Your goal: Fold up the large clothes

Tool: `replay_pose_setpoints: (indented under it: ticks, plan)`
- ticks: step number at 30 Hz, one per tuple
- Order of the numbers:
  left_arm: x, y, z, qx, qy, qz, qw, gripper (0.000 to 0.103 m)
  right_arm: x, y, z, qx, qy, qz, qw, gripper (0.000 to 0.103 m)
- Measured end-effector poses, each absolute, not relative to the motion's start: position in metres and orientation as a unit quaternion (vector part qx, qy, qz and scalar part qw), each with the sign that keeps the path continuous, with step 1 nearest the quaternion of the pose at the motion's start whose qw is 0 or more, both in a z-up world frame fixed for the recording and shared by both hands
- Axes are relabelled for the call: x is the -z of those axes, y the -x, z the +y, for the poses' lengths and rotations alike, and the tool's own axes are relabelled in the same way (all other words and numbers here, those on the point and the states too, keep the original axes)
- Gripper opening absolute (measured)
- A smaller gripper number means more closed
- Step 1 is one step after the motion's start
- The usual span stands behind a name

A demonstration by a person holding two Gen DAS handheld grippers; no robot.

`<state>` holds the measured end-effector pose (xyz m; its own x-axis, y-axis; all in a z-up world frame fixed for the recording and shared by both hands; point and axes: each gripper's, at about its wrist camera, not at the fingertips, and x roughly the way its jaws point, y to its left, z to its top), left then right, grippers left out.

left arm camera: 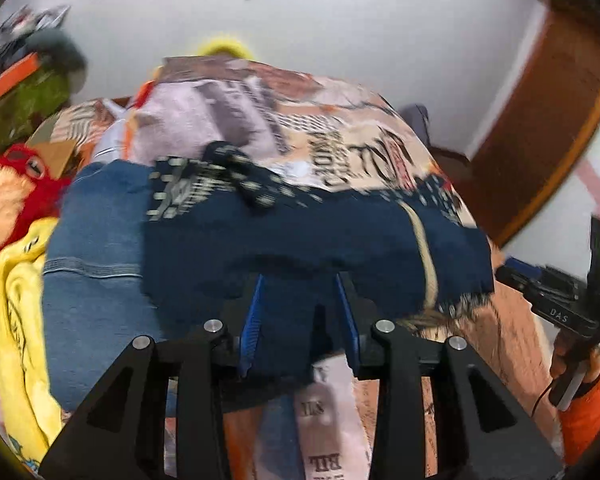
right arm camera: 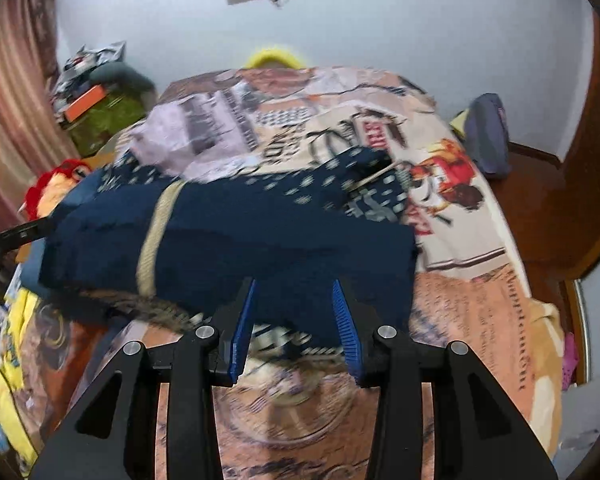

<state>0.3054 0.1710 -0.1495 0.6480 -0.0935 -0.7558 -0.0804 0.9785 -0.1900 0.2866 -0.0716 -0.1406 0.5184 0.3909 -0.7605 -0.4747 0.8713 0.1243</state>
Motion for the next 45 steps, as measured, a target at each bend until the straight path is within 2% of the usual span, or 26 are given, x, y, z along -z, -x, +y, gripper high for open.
replay_pose_setpoints:
  ticks: [9,16,26,34,45]
  plan:
    - [0.196,-0.315,0.102,0.056,0.035,0.47,0.88,0.035,0.175,-0.283,-0.038,-0.275,0.069,0.461,0.841,0.036]
    - [0.221,-0.339,0.106,0.064,0.056,0.498,0.863,0.035,0.191,-0.306,-0.029,-0.279,0.042,0.489,0.825,0.036]
    - [0.202,-0.369,0.132,0.098,0.117,0.512,0.846,0.035,0.166,-0.325,-0.029,-0.288,0.058,0.465,0.835,0.036]
    - [0.185,-0.388,0.167,0.098,0.209,0.496,0.837,0.035,0.158,-0.356,-0.017,-0.271,0.09,0.452,0.845,0.036]
    - [0.178,-0.459,0.196,-0.002,0.104,0.491,0.865,0.035,0.122,-0.398,-0.005,-0.243,0.061,0.419,0.873,0.036]
